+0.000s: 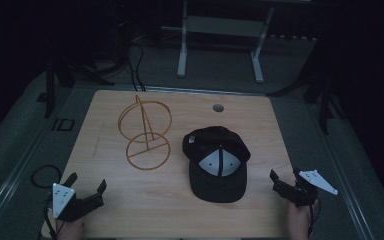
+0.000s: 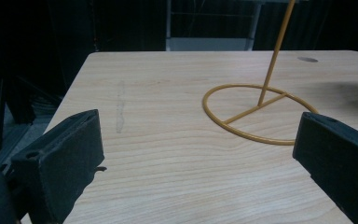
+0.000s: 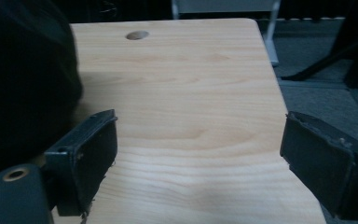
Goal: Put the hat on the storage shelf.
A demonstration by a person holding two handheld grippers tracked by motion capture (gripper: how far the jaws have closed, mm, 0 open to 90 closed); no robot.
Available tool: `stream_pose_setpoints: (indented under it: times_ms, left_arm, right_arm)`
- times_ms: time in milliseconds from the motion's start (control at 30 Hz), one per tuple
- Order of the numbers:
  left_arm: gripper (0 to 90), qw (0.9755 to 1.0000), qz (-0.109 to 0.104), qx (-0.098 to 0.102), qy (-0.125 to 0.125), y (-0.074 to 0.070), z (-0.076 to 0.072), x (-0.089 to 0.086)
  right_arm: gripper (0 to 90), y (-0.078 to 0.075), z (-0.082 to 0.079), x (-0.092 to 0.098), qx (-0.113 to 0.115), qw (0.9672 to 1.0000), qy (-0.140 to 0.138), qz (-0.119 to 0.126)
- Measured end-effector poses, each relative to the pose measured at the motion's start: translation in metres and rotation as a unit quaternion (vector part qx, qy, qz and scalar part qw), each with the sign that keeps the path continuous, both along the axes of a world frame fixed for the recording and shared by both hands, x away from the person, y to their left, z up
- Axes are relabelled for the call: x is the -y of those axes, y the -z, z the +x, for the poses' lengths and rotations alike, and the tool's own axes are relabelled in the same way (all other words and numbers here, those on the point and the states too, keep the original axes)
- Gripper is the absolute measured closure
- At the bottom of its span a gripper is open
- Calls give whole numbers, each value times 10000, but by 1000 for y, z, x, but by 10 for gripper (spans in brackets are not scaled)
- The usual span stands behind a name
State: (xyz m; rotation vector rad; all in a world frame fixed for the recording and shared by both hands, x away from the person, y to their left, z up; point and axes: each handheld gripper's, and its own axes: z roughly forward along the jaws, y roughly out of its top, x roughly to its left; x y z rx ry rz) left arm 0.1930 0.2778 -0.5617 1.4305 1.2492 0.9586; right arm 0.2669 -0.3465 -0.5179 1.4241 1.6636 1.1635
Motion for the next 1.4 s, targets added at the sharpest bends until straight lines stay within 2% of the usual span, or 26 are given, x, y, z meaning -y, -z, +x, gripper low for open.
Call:
stream_pose_setpoints:
  times_ms: [100,167,267,300,333,367,400,467,500,567,633,667,733,867,933,1000,1100,1200,1300,1400]
  left_arm:
    - [21,10000,-7,-17,23,0,0,1]
    - [21,10000,-12,-35,45,0,0,1]
    - [21,10000,-22,-34,73,0,0,1]
    - [21,9999,-53,-29,91,0,0,2]
    - [21,9999,-66,-36,91,0,0,2]
    - [21,9999,-101,-42,111,0,0,2]
    - [21,9997,-165,-45,169,0,0,3]
    - [21,9997,-164,-42,184,-1,0,4]
    - [21,9995,-180,-72,268,-1,0,6]
    - [20,9994,-132,-118,305,-1,1,7]
    - [20,9987,9,-235,456,-1,1,12]
    - [20,9987,9,-235,456,-1,1,12]
    - [21,9984,30,-266,499,-1,1,15]
    - [20,9977,-116,-293,595,-2,0,18]
    - [21,9975,-115,-269,641,-1,0,19]
    - [20,9975,-39,-249,658,-1,0,19]
    - [20,9972,-35,-200,719,-1,0,20]
    - [20,9969,-54,-140,779,-1,-1,20]
    - [20,9968,-50,-141,789,-1,0,20]
    - [21,9969,-17,-196,760,-1,0,19]
  right_arm:
    - [104,-8,2,-3,-58,9999,-115,-43]
    - [104,-15,3,-4,-5,9999,-152,-43]
    - [104,-22,4,-6,-41,9998,-144,-100]
    - [104,-31,5,-8,-67,9997,-214,-119]
    - [104,-31,5,-8,-67,9997,-214,-119]
    - [104,-36,5,-11,-78,9995,-174,-242]
    - [104,-45,6,-14,-59,9990,-351,-285]
    - [104,-50,6,-16,-15,9988,-419,-249]
    - [104,-60,8,-21,-17,9979,-556,-335]
    - [104,-69,11,-28,13,9969,-700,-347]
    - [105,-77,14,-34,58,9960,-825,-326]
    - [105,-77,14,-34,58,9960,-825,-326]
    - [124,-85,18,-43,83,9942,-1004,-363]
    - [151,-95,25,-60,49,9898,-1349,-460]
    - [194,-97,30,-69,8,9873,-1491,-551]
    - [208,-97,33,-77,19,9862,-1508,-681]
    - [229,-94,41,-88,-35,9841,-1578,-812]
    - [301,-88,50,-97,-161,9815,-1696,-869]
    - [318,-82,56,-102,-234,9801,-1739,-924]
    - [351,-70,69,-111,-369,9772,-1749,-1149]
